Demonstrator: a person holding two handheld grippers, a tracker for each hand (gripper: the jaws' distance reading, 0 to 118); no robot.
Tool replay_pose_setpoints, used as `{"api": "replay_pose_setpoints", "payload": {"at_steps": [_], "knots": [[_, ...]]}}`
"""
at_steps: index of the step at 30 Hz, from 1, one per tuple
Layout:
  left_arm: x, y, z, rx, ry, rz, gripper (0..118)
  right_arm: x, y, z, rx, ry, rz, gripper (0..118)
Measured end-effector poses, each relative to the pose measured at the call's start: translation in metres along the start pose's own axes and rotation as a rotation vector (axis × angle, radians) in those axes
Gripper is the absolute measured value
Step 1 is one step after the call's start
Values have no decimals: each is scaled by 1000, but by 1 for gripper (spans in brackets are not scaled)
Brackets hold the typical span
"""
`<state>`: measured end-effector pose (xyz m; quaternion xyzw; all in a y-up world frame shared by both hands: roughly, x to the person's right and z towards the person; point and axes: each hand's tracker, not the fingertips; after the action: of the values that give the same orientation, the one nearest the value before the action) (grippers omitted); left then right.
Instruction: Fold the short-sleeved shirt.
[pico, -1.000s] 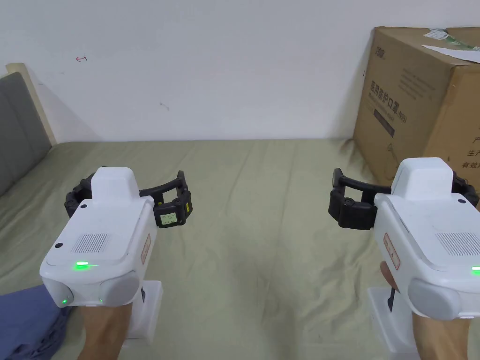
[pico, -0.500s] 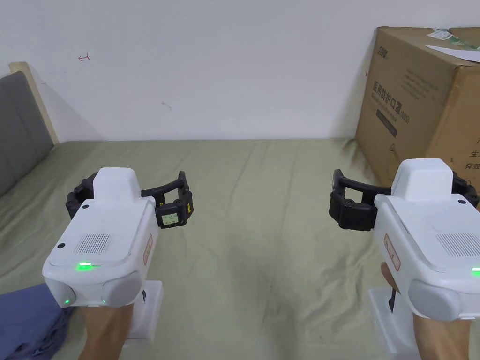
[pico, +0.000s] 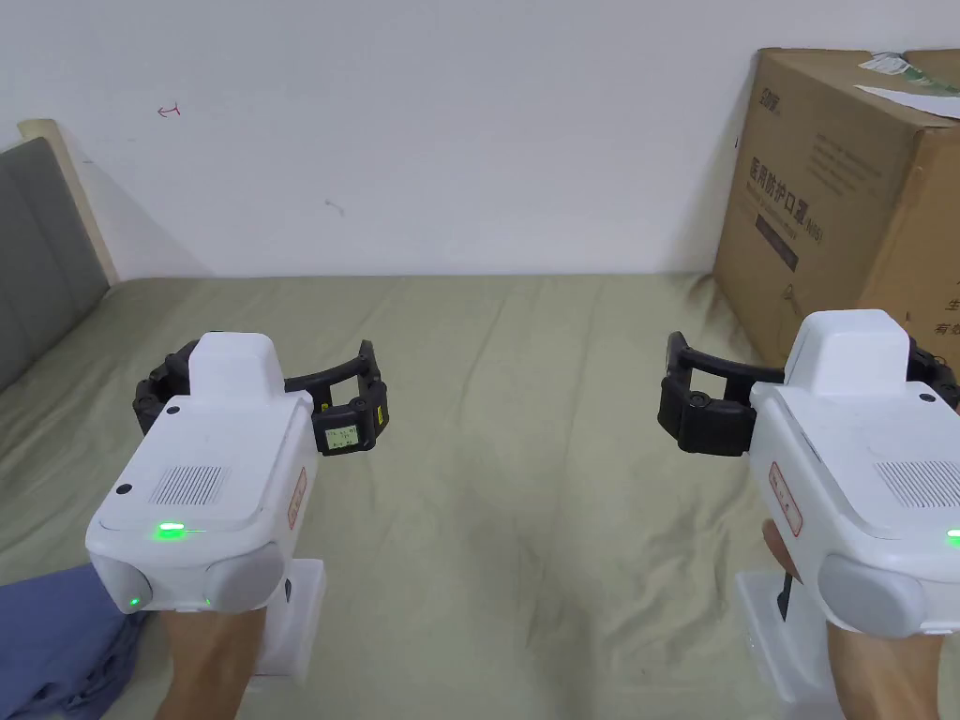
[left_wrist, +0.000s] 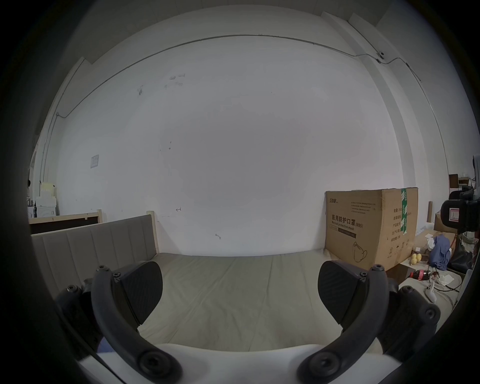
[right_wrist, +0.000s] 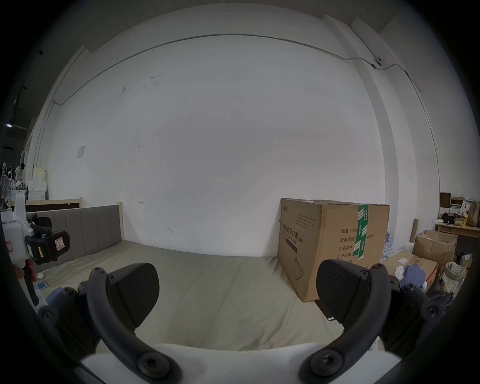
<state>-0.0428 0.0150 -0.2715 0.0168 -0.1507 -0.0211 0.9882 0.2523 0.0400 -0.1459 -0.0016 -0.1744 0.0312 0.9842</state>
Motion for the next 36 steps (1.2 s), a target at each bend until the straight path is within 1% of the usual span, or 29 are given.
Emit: {"api": "replay_pose_setpoints", "payload": {"at_steps": [15,18,20,22,23,25,27,28,30,33,36], "knots": [[0,-1,1,-3,-1,-3,118,3,-1,0,-18,-3,-20,118],[-1,0,2,-4,-5,-1,118,1,4,-2,-74,-14,-29,118],[-1,0,2,-2,-2,-3,118,-2,9,-8,-173,-48,-32,118],[-1,0,2,-3,7,-5,118,-4,15,-16,-336,-103,-90,118],[-1,0,2,0,14,-5,118,-3,17,-19,-406,-114,-131,118],[-1,2,3,2,15,-2,118,1,18,-26,-504,-115,-226,118],[-2,3,5,5,9,6,118,4,18,-28,-556,-160,-285,118],[-2,4,5,5,6,7,118,4,17,-29,-559,-176,-295,118],[-3,4,6,10,8,6,118,4,16,-29,-550,-191,-290,118],[-3,5,7,15,11,-6,118,5,17,-29,-567,-186,-264,117],[-4,6,8,18,10,-6,118,5,17,-27,-574,-204,-315,117]]}}
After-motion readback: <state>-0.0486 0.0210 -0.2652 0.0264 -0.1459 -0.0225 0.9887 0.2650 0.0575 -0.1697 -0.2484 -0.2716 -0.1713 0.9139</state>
